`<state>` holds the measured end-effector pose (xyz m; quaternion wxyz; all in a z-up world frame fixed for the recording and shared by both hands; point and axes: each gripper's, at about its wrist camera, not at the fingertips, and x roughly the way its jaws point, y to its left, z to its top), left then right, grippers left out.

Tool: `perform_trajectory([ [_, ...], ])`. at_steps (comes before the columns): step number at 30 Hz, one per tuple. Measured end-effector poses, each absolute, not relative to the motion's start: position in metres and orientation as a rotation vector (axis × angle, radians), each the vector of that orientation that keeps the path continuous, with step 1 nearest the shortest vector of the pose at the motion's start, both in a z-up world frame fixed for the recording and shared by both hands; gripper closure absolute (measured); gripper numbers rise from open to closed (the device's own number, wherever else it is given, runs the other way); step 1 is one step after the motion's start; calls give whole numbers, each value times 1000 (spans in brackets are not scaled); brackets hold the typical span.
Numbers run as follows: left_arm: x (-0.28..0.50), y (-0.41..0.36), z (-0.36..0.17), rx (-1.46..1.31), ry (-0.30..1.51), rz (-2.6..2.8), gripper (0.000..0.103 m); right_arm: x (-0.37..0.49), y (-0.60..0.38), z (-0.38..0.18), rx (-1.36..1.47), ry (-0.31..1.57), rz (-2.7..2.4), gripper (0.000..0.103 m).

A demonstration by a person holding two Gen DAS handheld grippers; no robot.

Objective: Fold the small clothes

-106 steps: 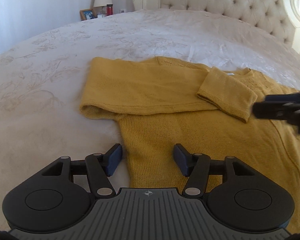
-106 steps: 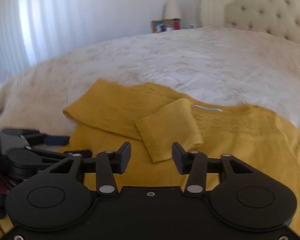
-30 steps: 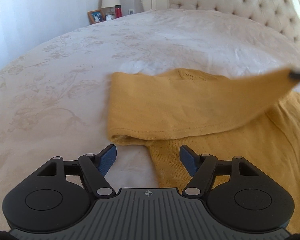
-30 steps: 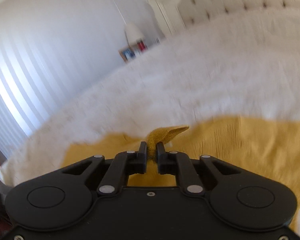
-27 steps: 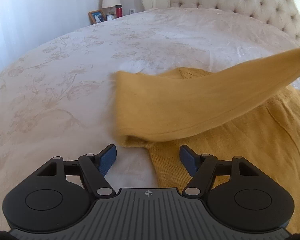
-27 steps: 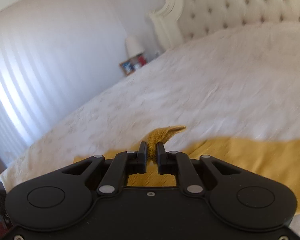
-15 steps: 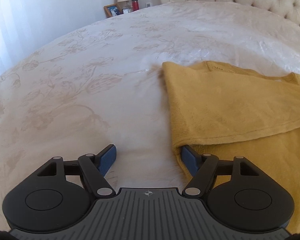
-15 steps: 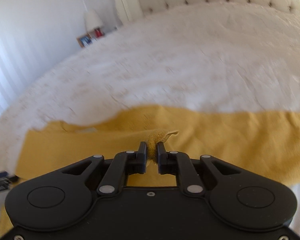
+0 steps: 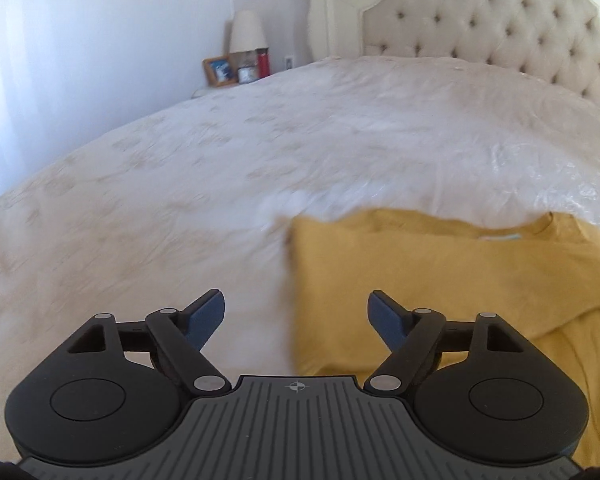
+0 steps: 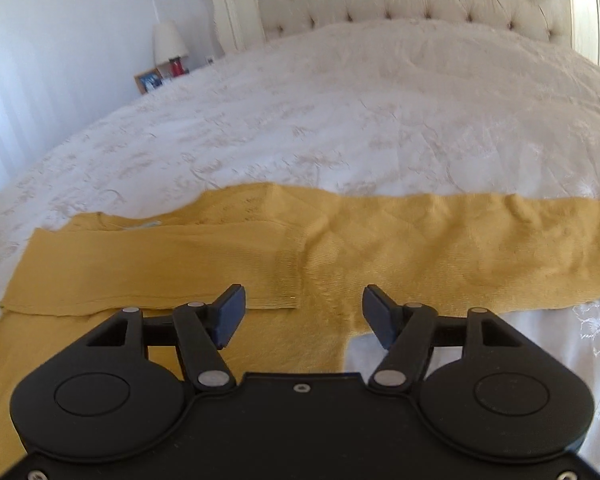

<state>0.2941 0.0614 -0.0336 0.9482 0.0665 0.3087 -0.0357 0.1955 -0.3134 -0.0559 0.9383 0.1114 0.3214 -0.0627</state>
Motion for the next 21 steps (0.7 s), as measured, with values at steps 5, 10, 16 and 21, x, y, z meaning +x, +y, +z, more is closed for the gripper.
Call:
perform_trajectory([
  [5, 324, 36, -45, 147, 647, -89, 25, 222, -300, -46, 203, 622, -64, 34],
  [10, 343, 17, -56, 241, 662, -114, 25, 271, -287, -47, 201, 627, -2, 34],
  [16, 329, 36, -89, 225, 764, -147, 23, 279, -273, -85, 173, 761, 108, 35],
  [21, 320, 61, -90, 108, 788, -147, 16, 252, -272, -92, 129, 752, 142, 35],
])
